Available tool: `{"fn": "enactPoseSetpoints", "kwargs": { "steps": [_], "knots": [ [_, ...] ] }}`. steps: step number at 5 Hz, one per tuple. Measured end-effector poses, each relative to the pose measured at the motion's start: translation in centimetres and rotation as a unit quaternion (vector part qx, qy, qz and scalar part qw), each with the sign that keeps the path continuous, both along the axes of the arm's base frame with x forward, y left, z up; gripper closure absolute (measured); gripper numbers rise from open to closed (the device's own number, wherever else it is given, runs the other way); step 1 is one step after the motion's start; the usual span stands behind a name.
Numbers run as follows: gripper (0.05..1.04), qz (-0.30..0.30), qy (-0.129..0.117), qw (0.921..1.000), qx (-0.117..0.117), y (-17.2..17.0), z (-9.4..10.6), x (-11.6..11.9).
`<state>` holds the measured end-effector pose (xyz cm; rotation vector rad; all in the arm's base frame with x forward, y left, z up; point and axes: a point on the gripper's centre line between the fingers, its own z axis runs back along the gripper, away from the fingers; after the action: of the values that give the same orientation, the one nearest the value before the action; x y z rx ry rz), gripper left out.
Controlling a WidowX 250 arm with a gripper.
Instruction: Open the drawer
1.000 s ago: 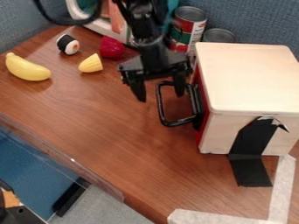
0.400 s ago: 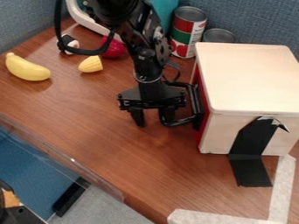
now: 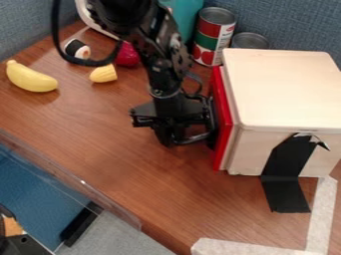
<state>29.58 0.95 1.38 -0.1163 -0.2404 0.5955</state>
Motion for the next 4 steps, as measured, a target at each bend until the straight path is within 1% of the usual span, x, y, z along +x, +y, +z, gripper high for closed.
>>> {"fn": "enactPoseSetpoints", "kwargs": {
  "steps": [1,2,3,4],
  "knots": [
    [0.95,0.009,-0.003,0.9999,-0.007,1.4,1.4,-0.5],
    [0.954,0.005,-0.007,0.9999,-0.011,2.6,2.6,-1.0],
    [0.954,0.003,0.01,0.9998,-0.016,4.1,2.6,-2.0],
    [0.954,0.005,0.014,0.9998,-0.012,4.9,2.6,-2.5]
  ]
}}
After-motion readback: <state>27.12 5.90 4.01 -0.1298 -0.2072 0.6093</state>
